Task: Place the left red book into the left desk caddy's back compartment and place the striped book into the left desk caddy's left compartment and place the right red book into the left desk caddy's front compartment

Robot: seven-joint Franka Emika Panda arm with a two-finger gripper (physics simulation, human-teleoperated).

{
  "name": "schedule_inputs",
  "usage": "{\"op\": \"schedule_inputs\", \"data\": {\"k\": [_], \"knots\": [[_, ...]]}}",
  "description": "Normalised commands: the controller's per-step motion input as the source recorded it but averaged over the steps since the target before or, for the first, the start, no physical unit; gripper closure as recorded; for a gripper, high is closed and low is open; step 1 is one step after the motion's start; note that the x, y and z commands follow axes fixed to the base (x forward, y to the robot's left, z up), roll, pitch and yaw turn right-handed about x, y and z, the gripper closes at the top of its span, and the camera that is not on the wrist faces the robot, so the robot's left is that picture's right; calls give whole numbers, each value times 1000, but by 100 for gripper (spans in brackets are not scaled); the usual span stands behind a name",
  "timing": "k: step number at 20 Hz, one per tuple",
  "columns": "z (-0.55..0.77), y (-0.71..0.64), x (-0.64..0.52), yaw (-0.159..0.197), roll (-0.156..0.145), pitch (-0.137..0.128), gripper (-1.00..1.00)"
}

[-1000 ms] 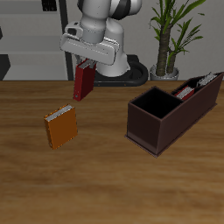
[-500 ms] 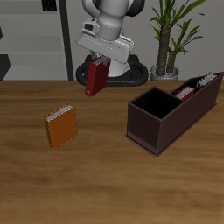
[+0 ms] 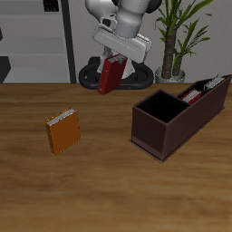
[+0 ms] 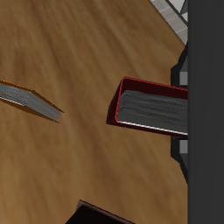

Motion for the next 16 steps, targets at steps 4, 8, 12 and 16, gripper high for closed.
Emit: {"op": "schedule_inputs", "data": {"k": [4,8,12,16], "knots": [[30,359,-306,-65,39,-22,100],[-64,347,-179,-50,5,-2,100],[-119,428,-107,-6,78,26,100],[-32,350,-92,-43,-6,19,100]]}}
